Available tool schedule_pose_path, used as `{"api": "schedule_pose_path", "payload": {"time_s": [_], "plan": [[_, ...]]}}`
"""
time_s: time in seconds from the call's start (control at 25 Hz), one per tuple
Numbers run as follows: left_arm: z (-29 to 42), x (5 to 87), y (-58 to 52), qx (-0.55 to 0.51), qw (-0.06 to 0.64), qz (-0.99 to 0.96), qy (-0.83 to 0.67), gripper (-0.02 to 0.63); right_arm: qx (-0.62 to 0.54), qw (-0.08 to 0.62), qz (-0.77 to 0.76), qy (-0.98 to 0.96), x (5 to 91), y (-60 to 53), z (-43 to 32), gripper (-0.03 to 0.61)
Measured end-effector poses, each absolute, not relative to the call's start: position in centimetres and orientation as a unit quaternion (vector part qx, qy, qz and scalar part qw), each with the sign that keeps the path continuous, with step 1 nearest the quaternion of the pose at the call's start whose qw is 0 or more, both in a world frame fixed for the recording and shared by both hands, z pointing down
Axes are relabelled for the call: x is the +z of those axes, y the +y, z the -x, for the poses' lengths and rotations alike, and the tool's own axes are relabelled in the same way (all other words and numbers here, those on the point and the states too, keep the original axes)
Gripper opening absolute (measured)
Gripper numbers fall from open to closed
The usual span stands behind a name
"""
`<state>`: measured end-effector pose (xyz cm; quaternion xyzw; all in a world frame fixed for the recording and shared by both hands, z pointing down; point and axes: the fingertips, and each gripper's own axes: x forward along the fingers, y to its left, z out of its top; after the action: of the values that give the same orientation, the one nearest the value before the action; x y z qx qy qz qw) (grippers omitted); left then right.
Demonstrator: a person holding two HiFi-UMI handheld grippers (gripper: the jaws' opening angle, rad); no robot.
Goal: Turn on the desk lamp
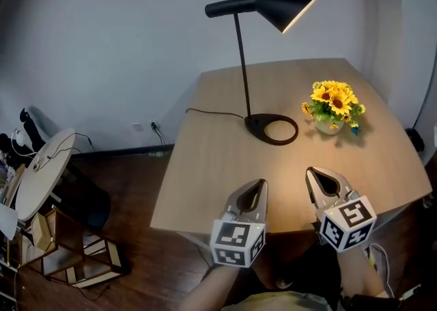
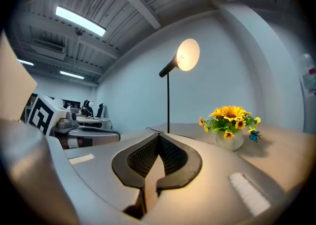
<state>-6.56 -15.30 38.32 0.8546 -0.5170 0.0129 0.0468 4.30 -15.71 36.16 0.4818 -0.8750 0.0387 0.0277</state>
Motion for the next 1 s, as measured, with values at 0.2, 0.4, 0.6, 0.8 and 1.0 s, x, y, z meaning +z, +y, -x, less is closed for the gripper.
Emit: {"api": "schedule_pose_path", "payload": {"time_s": [0.2, 0.4, 0.6, 0.8, 1.0], "plan": [[6.2, 38.1, -11.5, 0.009, 0.037, -0.857, -0.514, -0.003, 0.042, 0.04, -0.475, -0.878, 36.4, -12.5, -4.1, 0.0], [6.8, 37.9, -8.7, 0.012, 0.019, -0.856, -0.517, -0.003, 0.045, 0.05, -0.463, -0.884, 36.8, -9.1, -3.8, 0.0], [7.0, 38.6, -6.2, 0.024, 0.015, -0.855, -0.517, -0.003, 0.048, 0.065, -0.452, -0.888, 37.9, -6.6, -3.5, 0.0], [7.6, 40.0, -4.5, 0.03, 0.019, -0.848, -0.529, -0.003, 0.058, 0.073, -0.449, -0.889, 39.3, -5.0, -3.4, 0.0], [8.3, 40.1, -3.0, 0.012, 0.015, -0.842, -0.54, -0.003, 0.07, 0.078, -0.447, -0.888, 40.6, -3.6, -3.2, 0.0]]}}
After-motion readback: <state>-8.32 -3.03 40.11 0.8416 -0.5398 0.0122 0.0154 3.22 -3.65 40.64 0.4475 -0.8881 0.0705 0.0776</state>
